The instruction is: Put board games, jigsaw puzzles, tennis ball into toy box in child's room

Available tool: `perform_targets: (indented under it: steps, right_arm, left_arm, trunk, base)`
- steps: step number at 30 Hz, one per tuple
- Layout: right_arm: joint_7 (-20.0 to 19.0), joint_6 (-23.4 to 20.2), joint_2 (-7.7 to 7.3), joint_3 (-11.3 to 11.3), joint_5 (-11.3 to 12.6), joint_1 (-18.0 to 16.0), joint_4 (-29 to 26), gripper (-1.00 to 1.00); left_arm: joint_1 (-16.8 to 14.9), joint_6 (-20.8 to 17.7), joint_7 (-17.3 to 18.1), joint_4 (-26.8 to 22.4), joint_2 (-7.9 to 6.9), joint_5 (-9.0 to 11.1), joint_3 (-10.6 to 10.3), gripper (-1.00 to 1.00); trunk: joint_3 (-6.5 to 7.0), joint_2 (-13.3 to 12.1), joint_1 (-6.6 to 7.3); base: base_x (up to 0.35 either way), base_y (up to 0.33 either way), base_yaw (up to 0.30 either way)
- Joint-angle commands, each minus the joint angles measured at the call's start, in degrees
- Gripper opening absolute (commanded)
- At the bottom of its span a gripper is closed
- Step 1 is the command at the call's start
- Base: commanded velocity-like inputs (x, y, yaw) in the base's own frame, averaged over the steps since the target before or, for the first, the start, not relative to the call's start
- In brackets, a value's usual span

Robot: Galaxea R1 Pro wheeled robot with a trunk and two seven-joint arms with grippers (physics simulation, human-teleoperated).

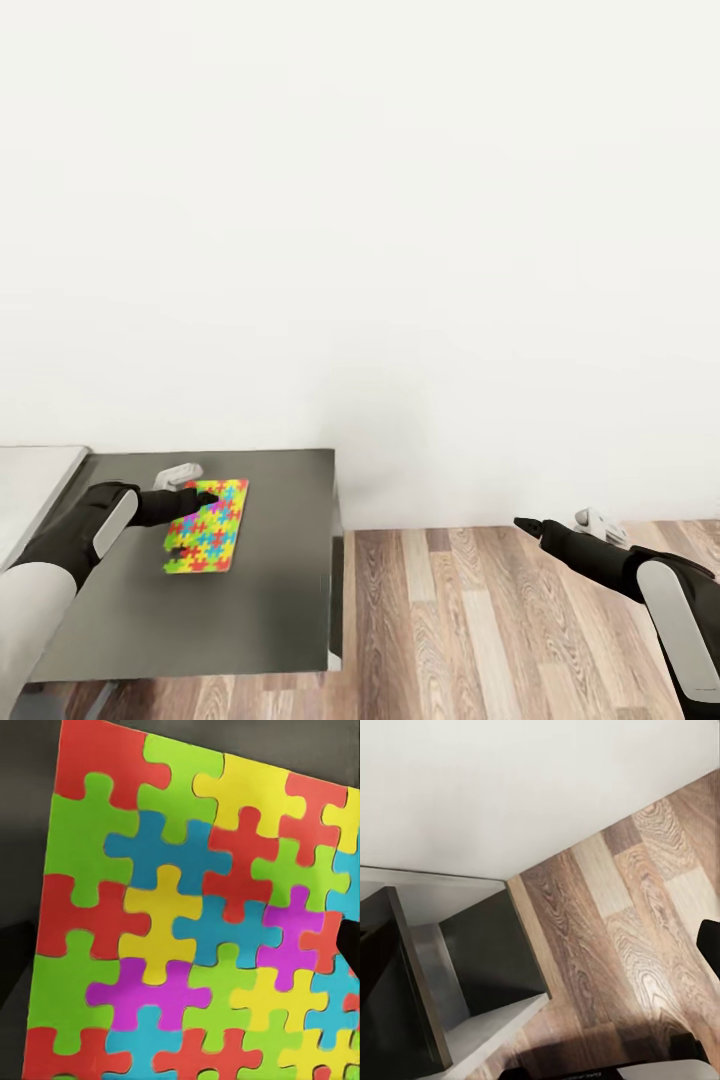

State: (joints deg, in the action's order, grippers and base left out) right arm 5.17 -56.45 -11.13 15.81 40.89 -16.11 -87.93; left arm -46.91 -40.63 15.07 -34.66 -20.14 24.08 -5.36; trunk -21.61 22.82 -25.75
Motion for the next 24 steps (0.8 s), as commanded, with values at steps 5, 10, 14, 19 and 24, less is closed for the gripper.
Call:
perform_targets:
  steps: [5,10,14,19,24]
  right_arm:
    - [0.54,-0.24,0.0,0.01,0.58,-0.06,-0.05,1.0]
    - [0.54,-0.24,0.04,0.01,0.56,-0.06,-0.05,1.0]
    - [0.54,-0.24,0.05,0.01,0.54,-0.06,-0.05,1.0]
    - [0.57,-0.16,0.13,-0.02,0.53,-0.06,-0.03,1.0]
    - [0.55,-0.15,0.14,-0.06,0.58,-0.06,0.03,1.0]
  left_arm:
    - [-0.03,-0.15,0.13,-0.06,-0.06,0.01,-0.26,1.0]
    - [-0.03,-0.15,0.13,-0.06,-0.07,0.01,-0.26,1.0]
    - [-0.03,-0.15,0.13,-0.06,-0.07,0.01,-0.27,1.0]
    - [-0.03,-0.15,0.13,-0.06,-0.06,0.01,-0.27,1.0]
    - [-0.03,-0.15,0.13,-0.06,-0.05,0.01,-0.27,1.0]
  trunk:
    - [0.25,0.1,-0.03]
    - [0.51,0.1,-0.03]
    - [0.55,0.1,-0.03]
    - [0.56,0.1,-0.03]
    - [0.56,0.1,-0.03]
  base:
    - [-0.043,-0.05,-0.21]
    - [-0.057,-0.063,-0.158]
    - [-0.008,-0.009,-0.032]
    - [-0.001,-0.001,-0.005]
    - [0.0,0.0,0.0]
